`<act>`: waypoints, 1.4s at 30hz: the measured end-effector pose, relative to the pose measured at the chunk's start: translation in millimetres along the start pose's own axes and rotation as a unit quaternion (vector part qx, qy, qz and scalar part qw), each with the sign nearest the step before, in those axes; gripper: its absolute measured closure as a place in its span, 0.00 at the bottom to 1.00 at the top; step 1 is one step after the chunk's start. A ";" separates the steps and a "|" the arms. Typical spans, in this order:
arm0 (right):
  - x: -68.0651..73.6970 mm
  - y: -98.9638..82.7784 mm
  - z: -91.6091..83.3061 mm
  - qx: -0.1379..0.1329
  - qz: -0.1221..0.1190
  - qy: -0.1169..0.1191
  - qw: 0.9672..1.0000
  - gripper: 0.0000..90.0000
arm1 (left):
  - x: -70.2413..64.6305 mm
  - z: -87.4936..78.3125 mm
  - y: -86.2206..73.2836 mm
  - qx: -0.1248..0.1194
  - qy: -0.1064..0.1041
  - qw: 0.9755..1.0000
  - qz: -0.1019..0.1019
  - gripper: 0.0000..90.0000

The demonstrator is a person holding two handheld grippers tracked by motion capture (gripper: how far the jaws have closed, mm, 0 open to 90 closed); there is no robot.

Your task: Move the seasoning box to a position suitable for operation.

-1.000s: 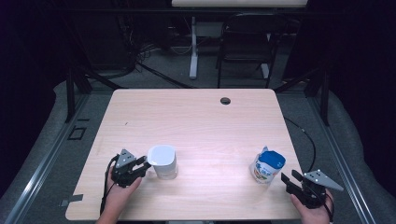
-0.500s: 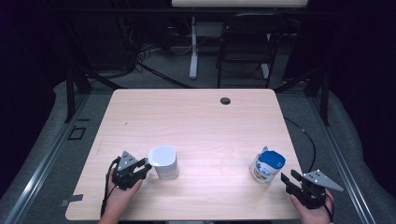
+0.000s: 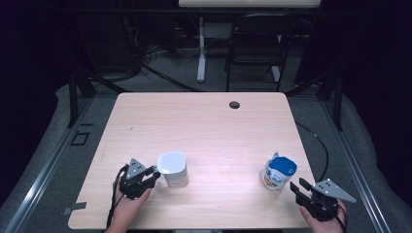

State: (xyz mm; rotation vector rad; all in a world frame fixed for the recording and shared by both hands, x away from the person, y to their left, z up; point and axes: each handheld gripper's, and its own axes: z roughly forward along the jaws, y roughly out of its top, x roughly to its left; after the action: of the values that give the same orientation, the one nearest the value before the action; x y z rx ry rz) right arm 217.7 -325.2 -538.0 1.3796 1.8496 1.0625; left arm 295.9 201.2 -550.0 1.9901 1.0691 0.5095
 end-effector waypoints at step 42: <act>95.5 20.8 26.6 0.010 -0.140 0.118 0.983 1.00 | -45.0 14.7 9.7 0.000 -0.058 0.997 0.052 0.78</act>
State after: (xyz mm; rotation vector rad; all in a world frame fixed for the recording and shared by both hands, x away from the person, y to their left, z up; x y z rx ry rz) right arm 222.4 -224.1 -533.2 0.9975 2.1540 1.0984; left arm 285.1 154.0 -550.0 2.0579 0.8984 0.4436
